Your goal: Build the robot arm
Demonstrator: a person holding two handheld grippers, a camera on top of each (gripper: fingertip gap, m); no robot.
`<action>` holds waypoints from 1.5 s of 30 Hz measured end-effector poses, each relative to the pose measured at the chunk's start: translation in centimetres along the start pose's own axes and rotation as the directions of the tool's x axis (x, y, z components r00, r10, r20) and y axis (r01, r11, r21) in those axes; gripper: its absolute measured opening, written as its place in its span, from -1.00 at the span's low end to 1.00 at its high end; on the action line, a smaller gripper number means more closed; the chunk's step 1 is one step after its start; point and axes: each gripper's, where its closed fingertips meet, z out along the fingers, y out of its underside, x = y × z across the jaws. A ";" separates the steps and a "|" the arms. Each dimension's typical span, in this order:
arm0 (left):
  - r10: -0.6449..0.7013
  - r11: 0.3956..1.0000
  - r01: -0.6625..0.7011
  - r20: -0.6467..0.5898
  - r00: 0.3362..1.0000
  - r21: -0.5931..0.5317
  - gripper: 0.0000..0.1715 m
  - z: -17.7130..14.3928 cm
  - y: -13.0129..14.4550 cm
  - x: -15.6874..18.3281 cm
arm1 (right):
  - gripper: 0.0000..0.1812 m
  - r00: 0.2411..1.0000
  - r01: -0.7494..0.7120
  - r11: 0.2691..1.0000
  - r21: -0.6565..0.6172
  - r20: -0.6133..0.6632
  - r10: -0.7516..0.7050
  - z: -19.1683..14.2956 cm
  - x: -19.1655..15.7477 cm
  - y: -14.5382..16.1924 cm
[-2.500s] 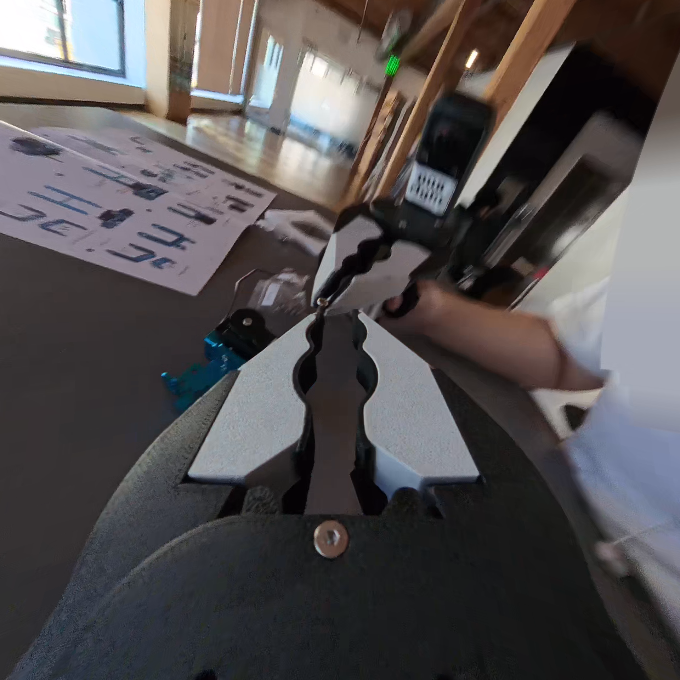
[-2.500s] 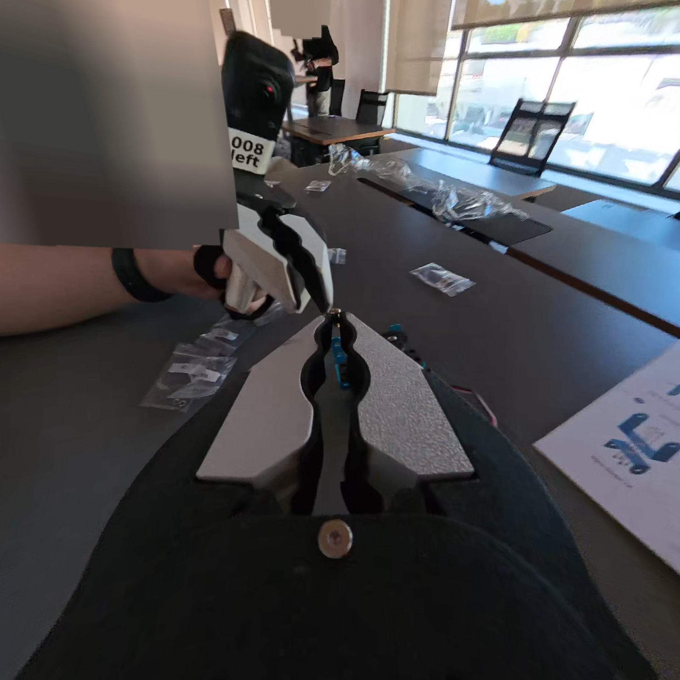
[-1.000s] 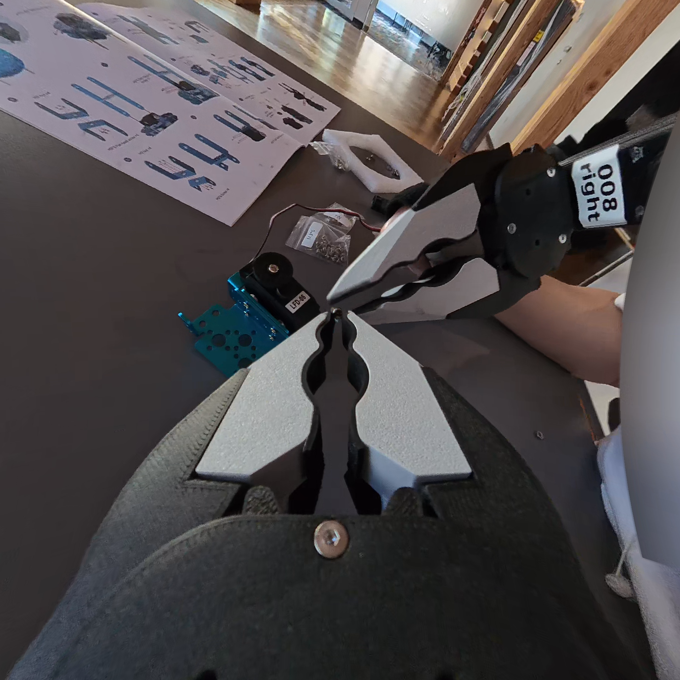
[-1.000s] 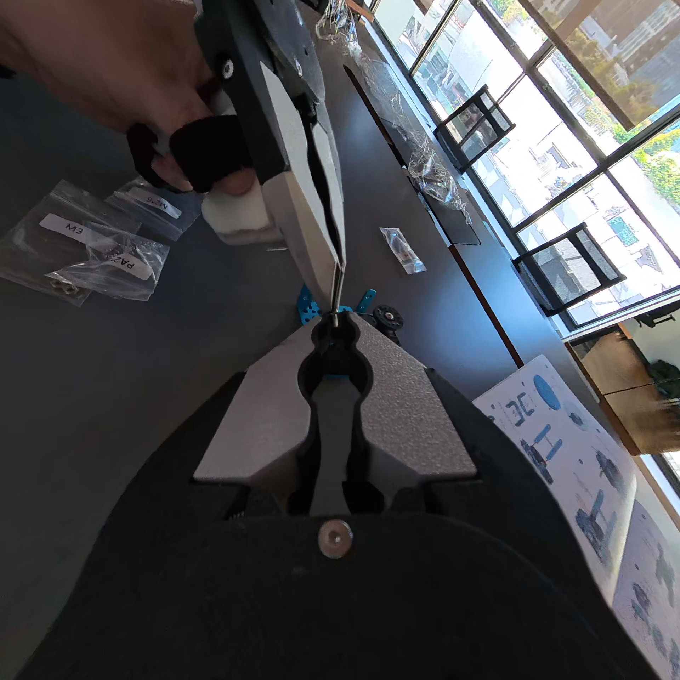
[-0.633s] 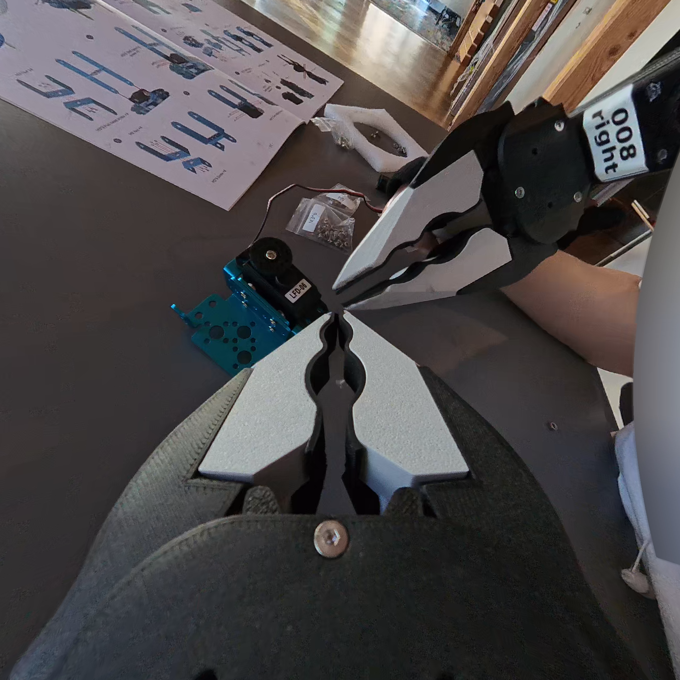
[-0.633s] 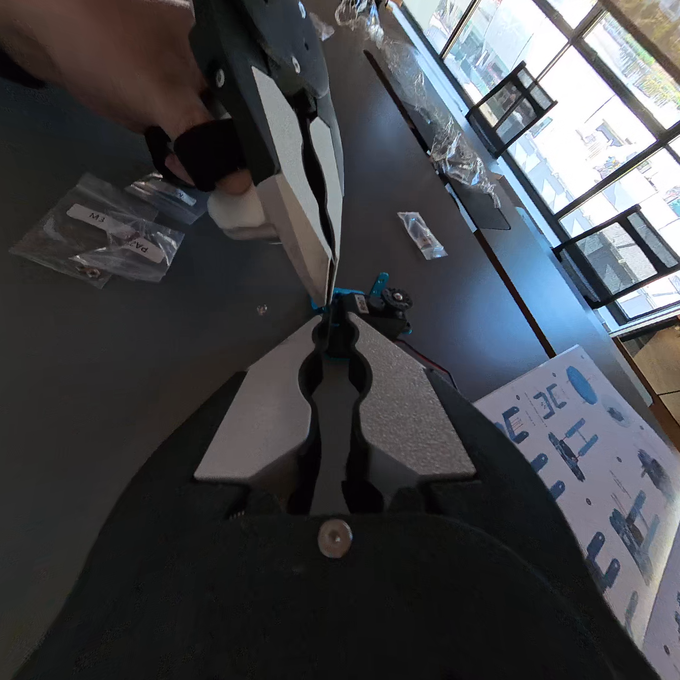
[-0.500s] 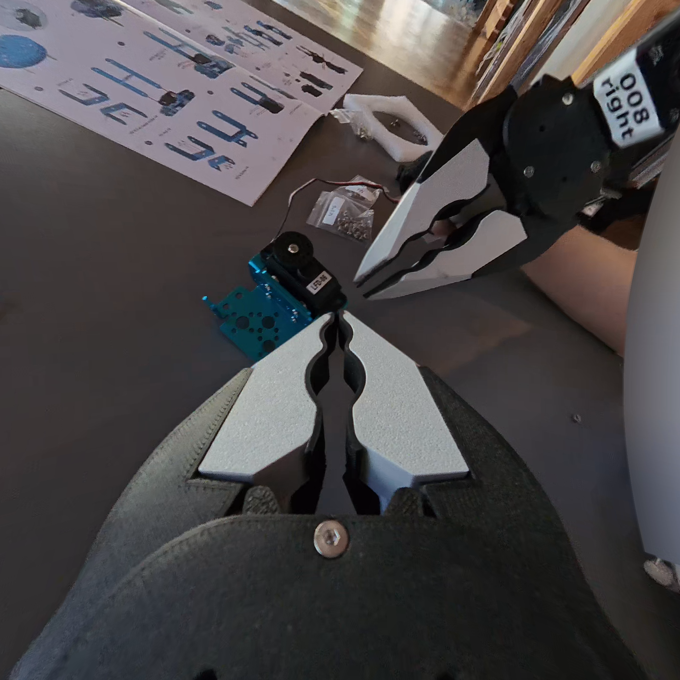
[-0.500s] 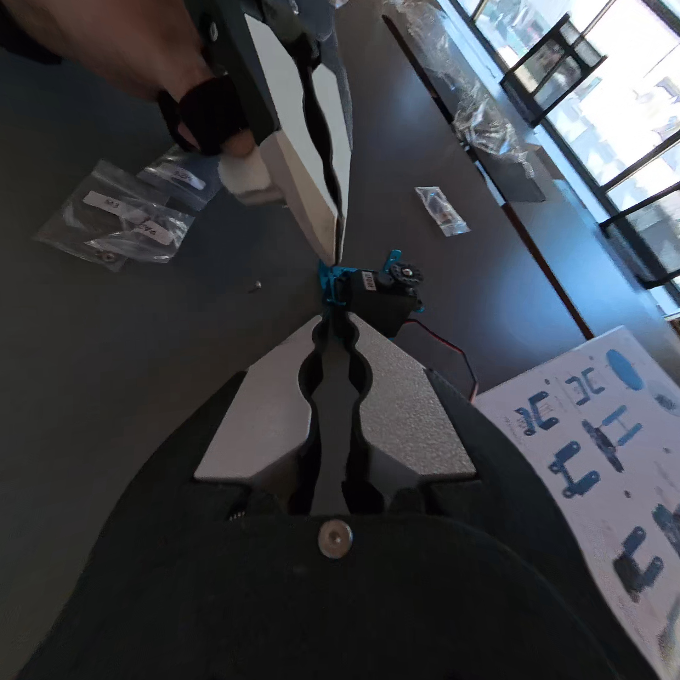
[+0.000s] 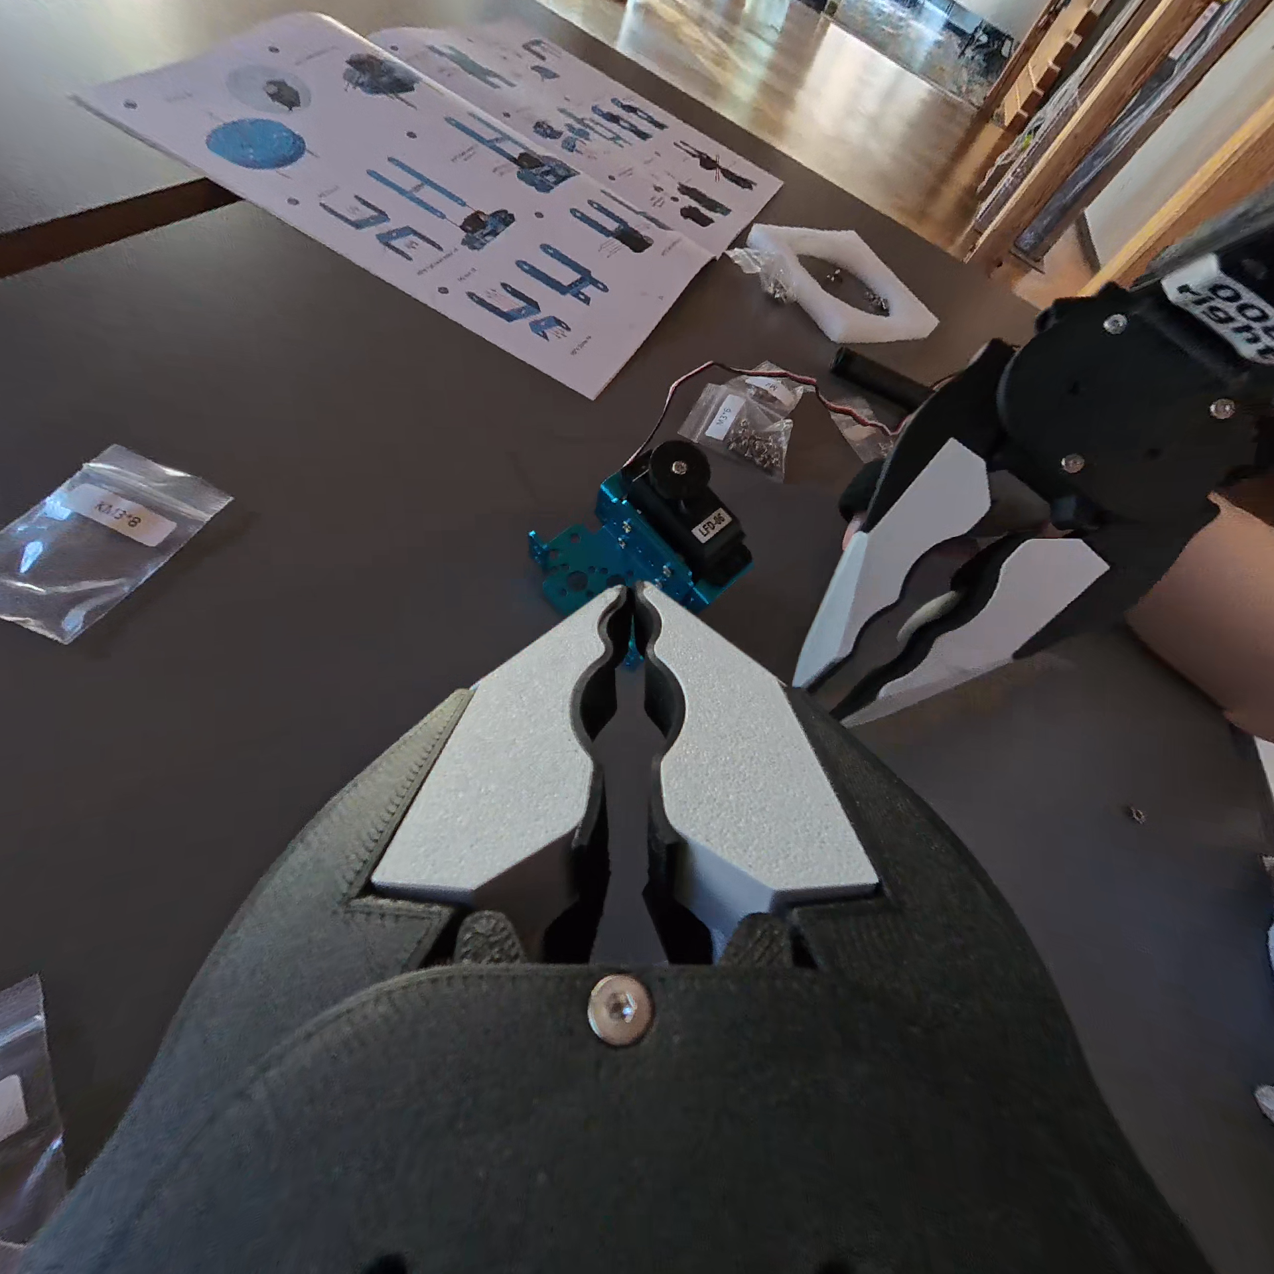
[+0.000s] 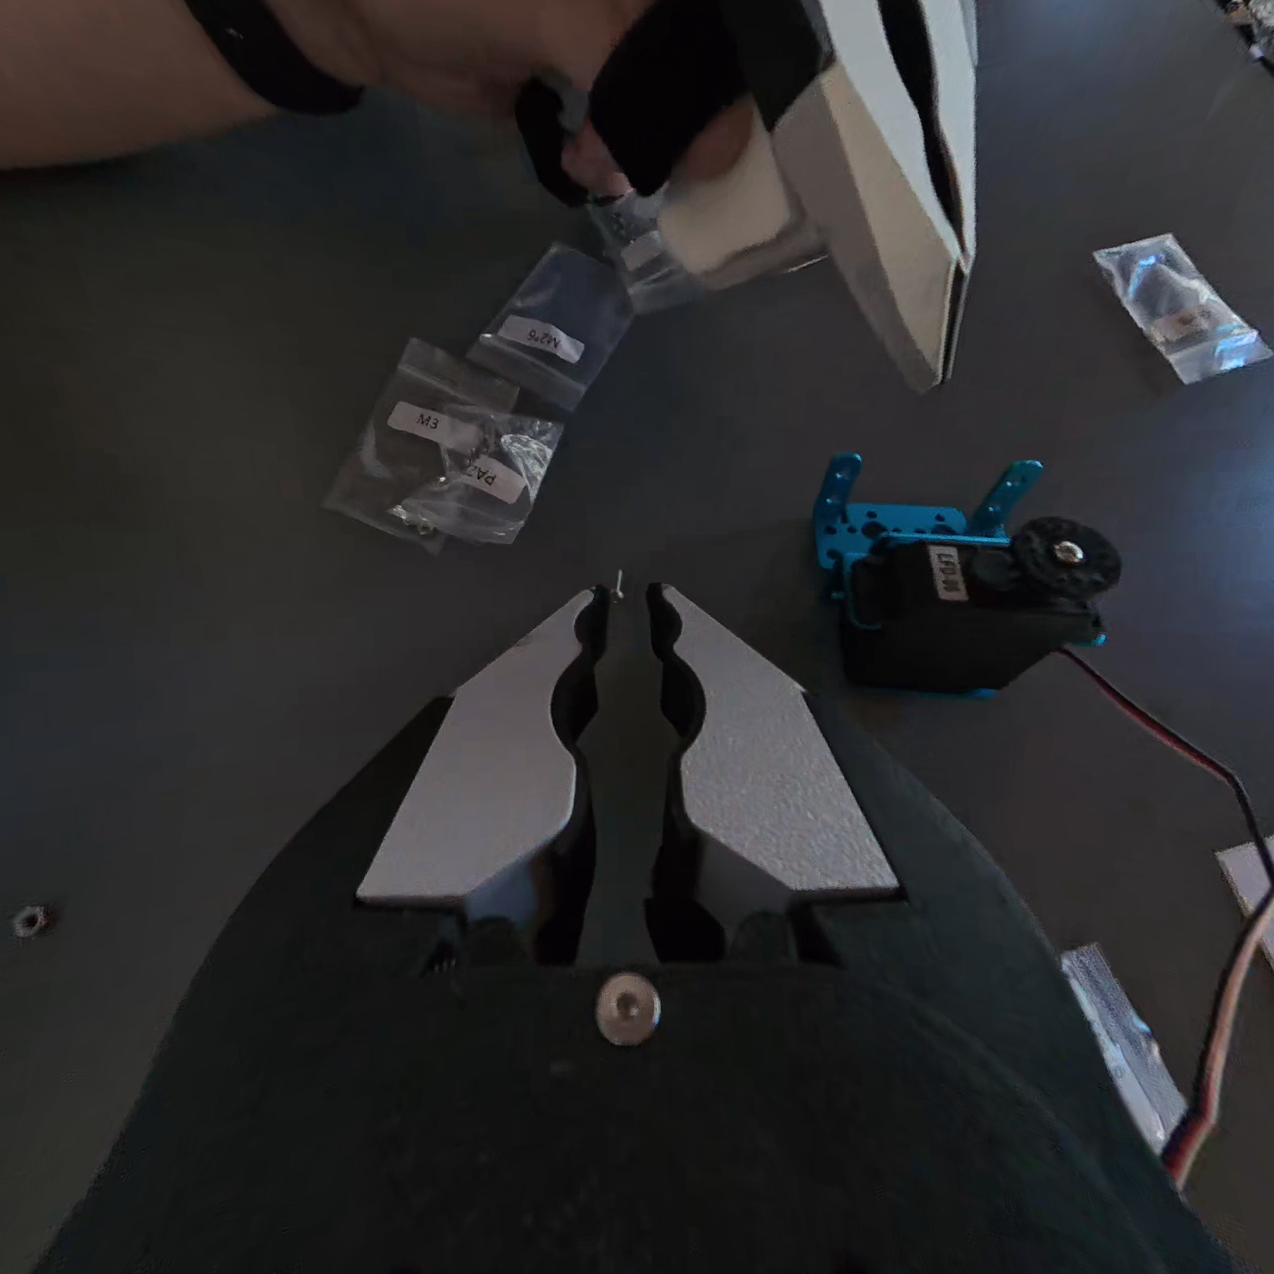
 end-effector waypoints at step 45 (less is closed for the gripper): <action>0.055 0.998 -0.055 -0.028 0.998 -0.005 -0.83 1.0 0.4 0.5 | -0.93 0.991 0.026 0.999 0.025 -0.129 -0.023 -1.7 1.9 -0.9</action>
